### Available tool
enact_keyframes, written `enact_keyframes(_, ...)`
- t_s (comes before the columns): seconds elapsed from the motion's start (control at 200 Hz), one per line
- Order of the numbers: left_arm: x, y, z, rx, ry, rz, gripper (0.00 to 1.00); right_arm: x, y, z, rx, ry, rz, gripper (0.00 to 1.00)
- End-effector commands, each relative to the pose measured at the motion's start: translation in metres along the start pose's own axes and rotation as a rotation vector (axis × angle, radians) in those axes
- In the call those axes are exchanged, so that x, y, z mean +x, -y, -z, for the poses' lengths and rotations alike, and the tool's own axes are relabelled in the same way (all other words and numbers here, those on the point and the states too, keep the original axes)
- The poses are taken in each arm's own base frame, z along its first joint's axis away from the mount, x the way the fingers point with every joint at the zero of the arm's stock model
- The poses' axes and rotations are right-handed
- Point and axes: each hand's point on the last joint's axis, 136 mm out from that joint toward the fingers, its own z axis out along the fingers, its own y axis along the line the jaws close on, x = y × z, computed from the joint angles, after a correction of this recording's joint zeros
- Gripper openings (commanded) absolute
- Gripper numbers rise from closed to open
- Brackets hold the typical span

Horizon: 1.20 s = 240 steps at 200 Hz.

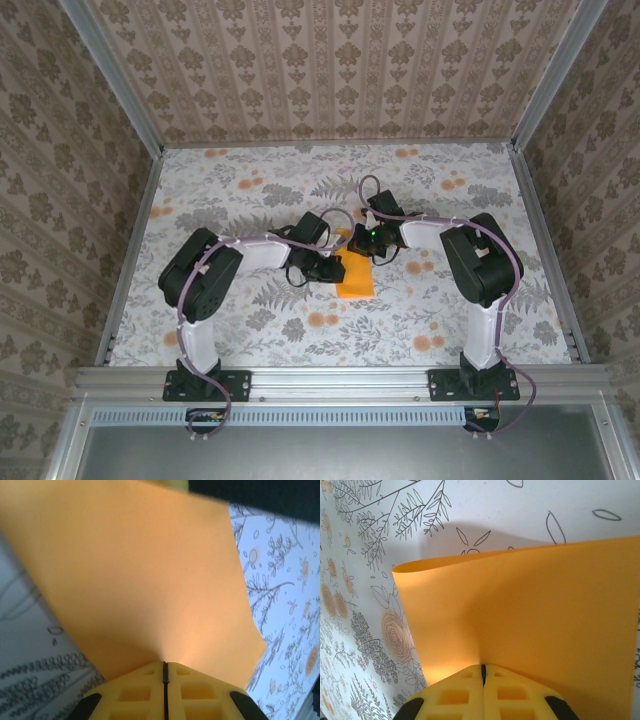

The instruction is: Fold a paper plane with a square sheet of paper (fold left side to right side)

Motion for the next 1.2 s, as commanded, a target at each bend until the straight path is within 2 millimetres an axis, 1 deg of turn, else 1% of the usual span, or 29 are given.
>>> enact_keyframes(0.0, 0.038, 0.001, -0.002, -0.009, -0.097, 0.054, 0.08, 0.014, 0.046, -0.015, 0.152, -0.042, -0.056, 0.00)
enact_keyframes(0.27, 0.061, 0.002, -0.001, -0.014, -0.110, 0.068, 0.08, 0.014, 0.047, -0.016, 0.151, -0.044, -0.054, 0.00)
enact_keyframes(0.475, 0.068, 0.007, 0.003, -0.010, -0.109, 0.054, 0.08, 0.015, 0.047, -0.017, 0.151, -0.047, -0.053, 0.00)
enact_keyframes(0.57, 0.066, 0.013, 0.008, 0.008, -0.095, 0.043, 0.08, 0.014, 0.046, -0.017, 0.145, -0.046, -0.050, 0.00)
enact_keyframes(0.665, 0.052, 0.024, 0.022, 0.055, -0.053, 0.029, 0.09, 0.014, 0.044, -0.016, 0.137, -0.044, -0.048, 0.00)
enact_keyframes(0.785, 0.023, 0.033, 0.049, 0.111, 0.036, 0.017, 0.11, 0.014, 0.042, -0.016, 0.129, -0.045, -0.042, 0.00)
enact_keyframes(0.835, 0.008, 0.030, 0.059, 0.111, 0.074, 0.014, 0.12, 0.014, 0.042, -0.015, 0.126, -0.045, -0.040, 0.00)
enact_keyframes(0.905, -0.007, 0.023, 0.065, 0.101, 0.097, 0.016, 0.13, 0.014, 0.041, -0.015, 0.125, -0.045, -0.039, 0.00)
enact_keyframes(0.985, -0.025, 0.016, 0.065, 0.091, 0.111, 0.011, 0.13, 0.014, 0.041, -0.014, 0.123, -0.047, -0.038, 0.00)
enact_keyframes(1.055, -0.037, 0.013, 0.060, 0.084, 0.107, 0.004, 0.13, 0.015, 0.041, -0.014, 0.125, -0.048, -0.036, 0.00)
enact_keyframes(1.135, -0.050, 0.010, 0.050, 0.082, 0.100, -0.004, 0.13, 0.016, 0.040, -0.015, 0.123, -0.052, -0.037, 0.00)
enact_keyframes(1.195, -0.056, 0.007, 0.041, 0.078, 0.089, -0.002, 0.13, 0.016, 0.040, -0.015, 0.122, -0.052, -0.036, 0.00)
